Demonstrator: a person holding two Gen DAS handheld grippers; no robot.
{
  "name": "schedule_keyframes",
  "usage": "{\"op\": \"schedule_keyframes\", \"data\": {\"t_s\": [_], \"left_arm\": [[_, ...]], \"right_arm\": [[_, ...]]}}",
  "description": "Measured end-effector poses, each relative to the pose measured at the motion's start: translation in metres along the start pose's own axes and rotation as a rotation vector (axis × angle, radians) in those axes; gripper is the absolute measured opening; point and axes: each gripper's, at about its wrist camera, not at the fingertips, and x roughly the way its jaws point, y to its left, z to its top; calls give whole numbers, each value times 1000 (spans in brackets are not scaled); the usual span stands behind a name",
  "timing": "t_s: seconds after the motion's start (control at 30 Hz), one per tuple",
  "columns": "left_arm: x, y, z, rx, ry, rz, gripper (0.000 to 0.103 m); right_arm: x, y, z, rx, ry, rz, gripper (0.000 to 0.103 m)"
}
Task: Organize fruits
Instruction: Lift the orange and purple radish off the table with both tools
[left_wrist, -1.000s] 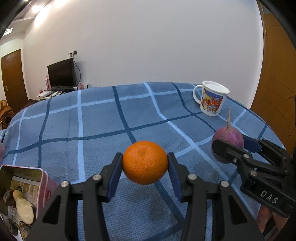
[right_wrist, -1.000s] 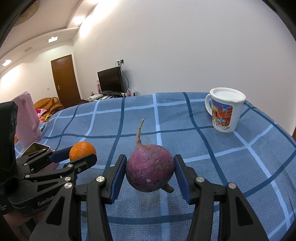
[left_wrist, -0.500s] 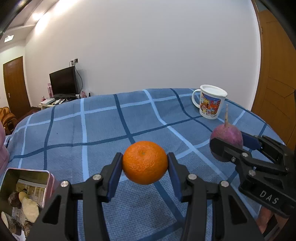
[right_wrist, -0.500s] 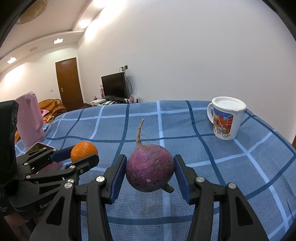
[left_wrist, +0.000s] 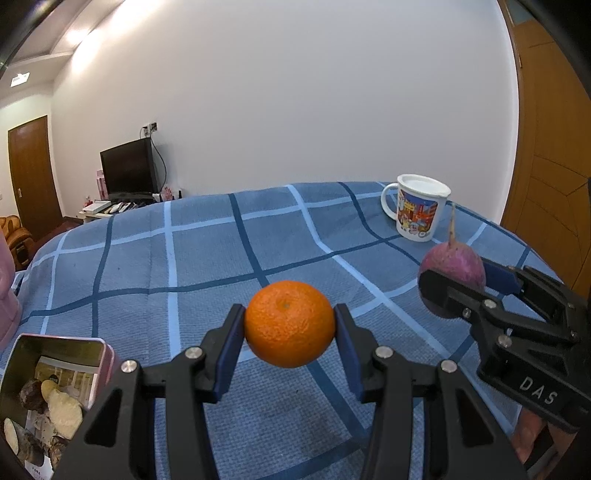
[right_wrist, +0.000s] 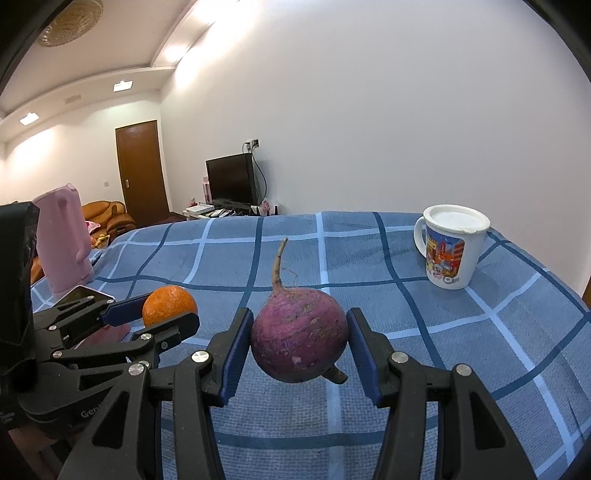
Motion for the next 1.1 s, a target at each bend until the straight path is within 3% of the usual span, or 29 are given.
{"op": "schedule_keyframes", "data": {"t_s": [1.1], "left_arm": [[-30, -5, -7, 22, -99, 28, 50]], "right_arm": [[-20, 10, -2, -50, -112, 19, 54]]}}
